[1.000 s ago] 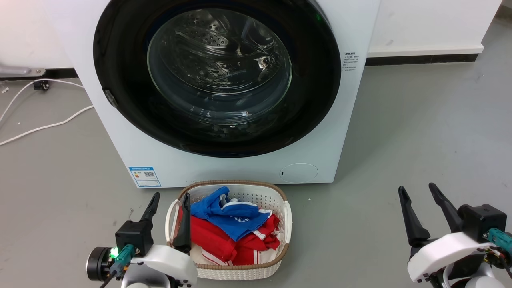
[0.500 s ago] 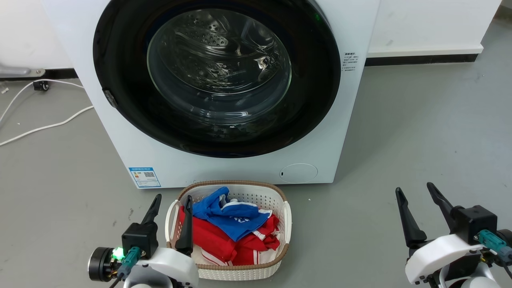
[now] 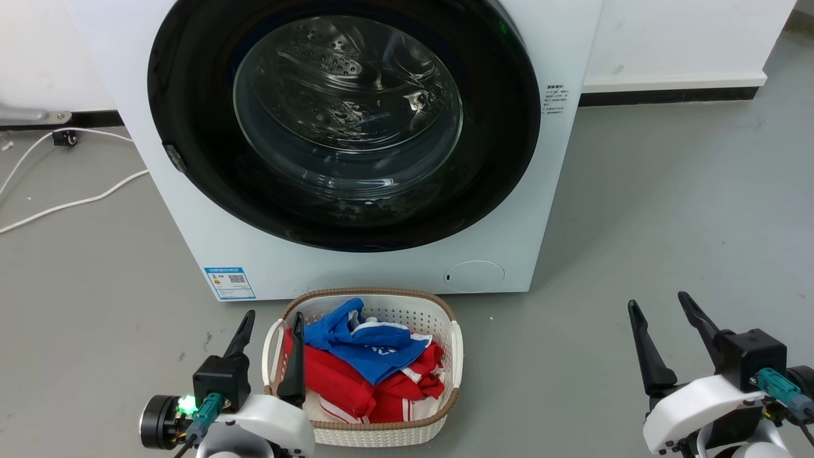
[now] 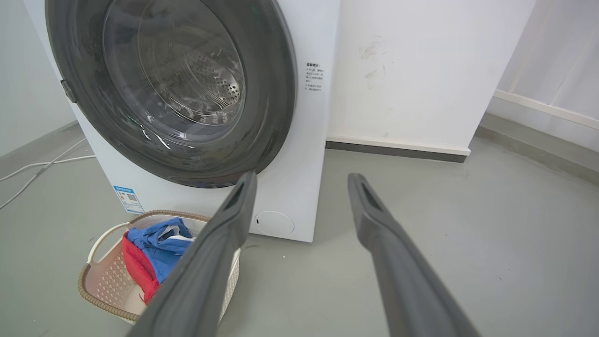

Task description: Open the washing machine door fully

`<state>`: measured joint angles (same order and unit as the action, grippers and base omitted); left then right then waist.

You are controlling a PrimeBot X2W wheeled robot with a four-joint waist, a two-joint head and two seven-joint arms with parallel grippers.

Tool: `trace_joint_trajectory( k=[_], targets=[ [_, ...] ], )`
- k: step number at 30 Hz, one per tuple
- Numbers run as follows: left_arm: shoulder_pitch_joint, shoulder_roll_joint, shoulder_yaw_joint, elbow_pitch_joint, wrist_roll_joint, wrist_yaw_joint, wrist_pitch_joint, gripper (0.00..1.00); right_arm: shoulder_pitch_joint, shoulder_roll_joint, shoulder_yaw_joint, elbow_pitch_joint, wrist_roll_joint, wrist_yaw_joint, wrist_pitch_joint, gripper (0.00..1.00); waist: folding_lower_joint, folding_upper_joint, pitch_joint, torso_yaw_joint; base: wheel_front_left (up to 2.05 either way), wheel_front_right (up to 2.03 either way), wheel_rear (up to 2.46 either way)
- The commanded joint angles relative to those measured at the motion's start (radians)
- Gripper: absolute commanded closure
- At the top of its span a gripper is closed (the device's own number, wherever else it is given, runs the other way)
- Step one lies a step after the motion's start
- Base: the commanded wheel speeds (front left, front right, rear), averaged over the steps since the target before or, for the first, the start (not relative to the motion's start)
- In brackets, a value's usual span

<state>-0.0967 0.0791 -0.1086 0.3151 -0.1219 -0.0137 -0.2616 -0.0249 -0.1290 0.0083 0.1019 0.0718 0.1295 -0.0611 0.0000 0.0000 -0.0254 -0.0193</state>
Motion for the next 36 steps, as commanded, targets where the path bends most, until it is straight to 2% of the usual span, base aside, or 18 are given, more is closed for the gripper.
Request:
trace_joint_trajectory(
  k=[1,10,11,12,17,23,28,36],
  targets=[
    [-0.007,-0.003,0.003,0.002,-0.002,-0.002,-0.005,0.00,0.003,0.003,-0.002,0.002,0.004,0.002,-0.002,0.00,0.0000,0.0000,0.000,0.000,0.00,0.00,0.00],
    [-0.008,-0.010,0.016,0.008,0.003,-0.008,-0.005,0.00,0.002,0.010,-0.007,0.009,0.019,0.001,0.007,0.00,0.0000,0.0000,0.000,0.000,0.00,0.00,0.00],
    [-0.008,-0.011,0.017,0.008,0.004,-0.009,-0.005,0.00,0.001,0.011,-0.008,0.008,0.027,0.001,0.004,0.73,0.0000,0.0000,0.000,0.000,0.00,0.00,0.00],
    [-0.007,-0.012,0.018,0.008,0.005,-0.008,-0.005,0.00,0.001,0.011,-0.008,0.007,0.032,0.001,0.004,1.00,0.0000,0.0000,0.000,0.000,0.00,0.00,0.00],
    [-0.007,-0.015,0.027,0.010,0.006,-0.010,-0.005,0.00,0.002,0.009,-0.011,0.014,0.070,0.001,0.004,1.00,0.0000,0.0000,0.000,-0.001,0.00,0.00,0.00],
    [-0.010,-0.019,0.036,0.011,0.004,-0.008,-0.005,0.00,-0.004,0.011,-0.015,0.031,0.174,0.001,0.002,1.00,0.0000,0.0000,0.001,-0.004,0.00,0.00,0.00],
    [-0.014,-0.021,0.041,0.004,0.003,-0.005,-0.005,0.00,-0.031,0.029,-0.066,0.068,0.317,0.001,-0.003,1.00,0.0000,0.0000,0.009,-0.008,0.00,0.00,0.00],
    [-0.036,-0.025,0.039,-0.016,0.003,-0.001,-0.005,0.00,-0.127,0.053,-0.217,0.152,0.623,0.001,-0.044,1.00,0.0000,0.0000,0.056,-0.006,0.00,0.00,0.00]
  ],
)
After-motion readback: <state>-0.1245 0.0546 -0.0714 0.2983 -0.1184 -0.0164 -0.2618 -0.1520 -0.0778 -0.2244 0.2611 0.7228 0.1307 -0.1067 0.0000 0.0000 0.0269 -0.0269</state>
